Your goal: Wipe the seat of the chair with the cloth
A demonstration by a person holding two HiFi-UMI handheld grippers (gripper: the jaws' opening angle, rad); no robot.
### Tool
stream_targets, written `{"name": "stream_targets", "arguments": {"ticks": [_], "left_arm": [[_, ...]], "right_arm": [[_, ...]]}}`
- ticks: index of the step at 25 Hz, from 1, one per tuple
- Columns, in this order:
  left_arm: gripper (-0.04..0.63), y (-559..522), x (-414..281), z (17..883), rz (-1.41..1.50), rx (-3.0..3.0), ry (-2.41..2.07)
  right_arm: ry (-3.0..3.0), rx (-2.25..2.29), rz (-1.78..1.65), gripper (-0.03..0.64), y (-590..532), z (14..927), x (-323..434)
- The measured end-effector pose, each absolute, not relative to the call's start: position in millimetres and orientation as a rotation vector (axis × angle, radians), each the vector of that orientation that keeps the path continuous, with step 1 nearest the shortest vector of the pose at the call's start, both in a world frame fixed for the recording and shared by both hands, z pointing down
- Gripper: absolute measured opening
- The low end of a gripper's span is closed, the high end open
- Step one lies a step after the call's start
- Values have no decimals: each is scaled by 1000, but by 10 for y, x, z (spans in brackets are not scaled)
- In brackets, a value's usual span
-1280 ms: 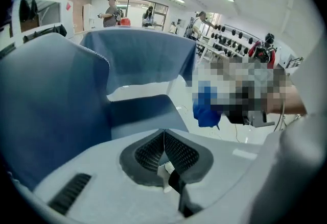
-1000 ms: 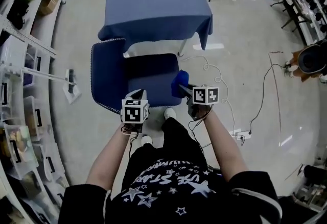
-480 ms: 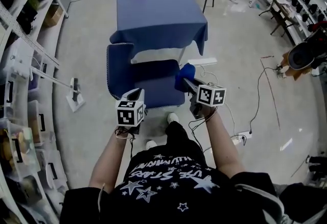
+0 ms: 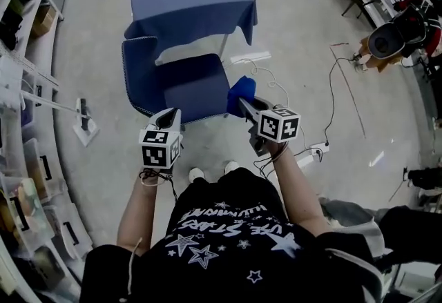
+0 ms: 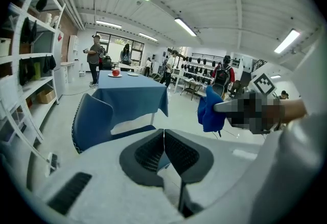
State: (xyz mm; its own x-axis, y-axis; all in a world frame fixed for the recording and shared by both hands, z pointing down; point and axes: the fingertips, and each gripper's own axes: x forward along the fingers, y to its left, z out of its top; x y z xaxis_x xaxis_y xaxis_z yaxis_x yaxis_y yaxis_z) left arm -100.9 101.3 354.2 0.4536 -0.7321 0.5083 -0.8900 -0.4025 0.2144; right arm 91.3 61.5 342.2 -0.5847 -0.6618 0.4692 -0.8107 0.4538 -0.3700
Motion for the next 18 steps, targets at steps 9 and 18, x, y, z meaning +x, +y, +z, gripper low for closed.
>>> {"name": "stream_targets", "arguments": {"ticks": [9,18], "left_arm": [[21,1109,-708,3707,488,2211,-1333],[21,1328,-301,3740,561,2245,-1284]], "right_arm": [[-2430,1226,855,63,709,3503,1122],[-2457,1131,815,63,706,3397,1238]]}}
